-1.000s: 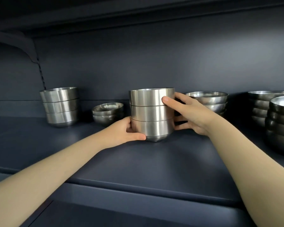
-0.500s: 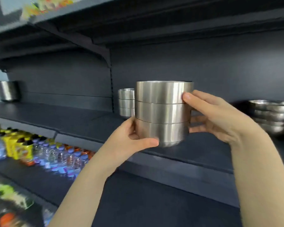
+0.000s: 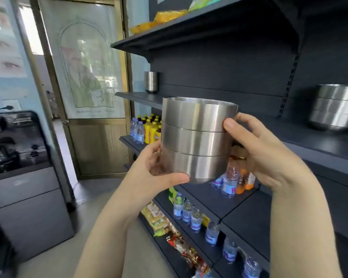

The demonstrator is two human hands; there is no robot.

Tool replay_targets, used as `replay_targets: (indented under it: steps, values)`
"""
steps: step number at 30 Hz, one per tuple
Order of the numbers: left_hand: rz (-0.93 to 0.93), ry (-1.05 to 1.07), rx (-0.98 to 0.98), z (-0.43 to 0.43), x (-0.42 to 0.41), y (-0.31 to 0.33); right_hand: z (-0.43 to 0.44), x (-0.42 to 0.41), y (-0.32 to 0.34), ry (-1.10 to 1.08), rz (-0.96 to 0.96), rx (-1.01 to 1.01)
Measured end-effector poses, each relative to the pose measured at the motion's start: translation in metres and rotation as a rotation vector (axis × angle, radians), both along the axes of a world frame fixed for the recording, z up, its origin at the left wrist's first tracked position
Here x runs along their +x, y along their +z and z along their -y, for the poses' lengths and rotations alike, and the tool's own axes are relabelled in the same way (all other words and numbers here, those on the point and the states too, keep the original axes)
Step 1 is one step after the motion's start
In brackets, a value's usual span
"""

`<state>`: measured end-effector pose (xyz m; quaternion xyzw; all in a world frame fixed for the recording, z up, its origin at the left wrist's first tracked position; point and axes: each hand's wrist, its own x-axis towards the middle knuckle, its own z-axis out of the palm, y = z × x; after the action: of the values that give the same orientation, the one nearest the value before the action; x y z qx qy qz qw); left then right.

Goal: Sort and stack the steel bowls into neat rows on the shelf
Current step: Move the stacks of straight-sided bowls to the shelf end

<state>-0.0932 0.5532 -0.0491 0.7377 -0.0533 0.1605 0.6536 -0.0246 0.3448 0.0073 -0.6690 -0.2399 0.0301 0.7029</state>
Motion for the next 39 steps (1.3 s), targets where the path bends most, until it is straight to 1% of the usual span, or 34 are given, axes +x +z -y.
replay_targets:
  steps: [5,10,16,22,30,34,39]
  values:
    - [-0.005,0.087,-0.038,-0.064,0.005,-0.017,-0.081,0.029,-0.013,0.075,-0.034,-0.014]
    - [-0.018,0.143,-0.048,-0.122,0.04,-0.034,-0.152,0.08,-0.029,0.136,-0.054,-0.039]
    - [-0.04,0.183,-0.041,-0.198,0.124,-0.045,-0.232,0.172,-0.042,0.169,-0.065,-0.006]
    - [0.002,0.214,-0.002,-0.27,0.219,-0.03,-0.31,0.268,-0.025,0.199,-0.038,0.03]
    - [0.069,0.281,-0.061,-0.364,0.291,-0.024,-0.413,0.35,-0.008,0.306,-0.019,0.026]
    - [0.086,0.258,-0.078,-0.419,0.342,-0.025,-0.465,0.393,-0.006,0.258,0.009,0.02]
    - [0.103,0.133,-0.092,-0.493,0.425,-0.019,-0.525,0.454,-0.006,0.143,0.046,0.022]
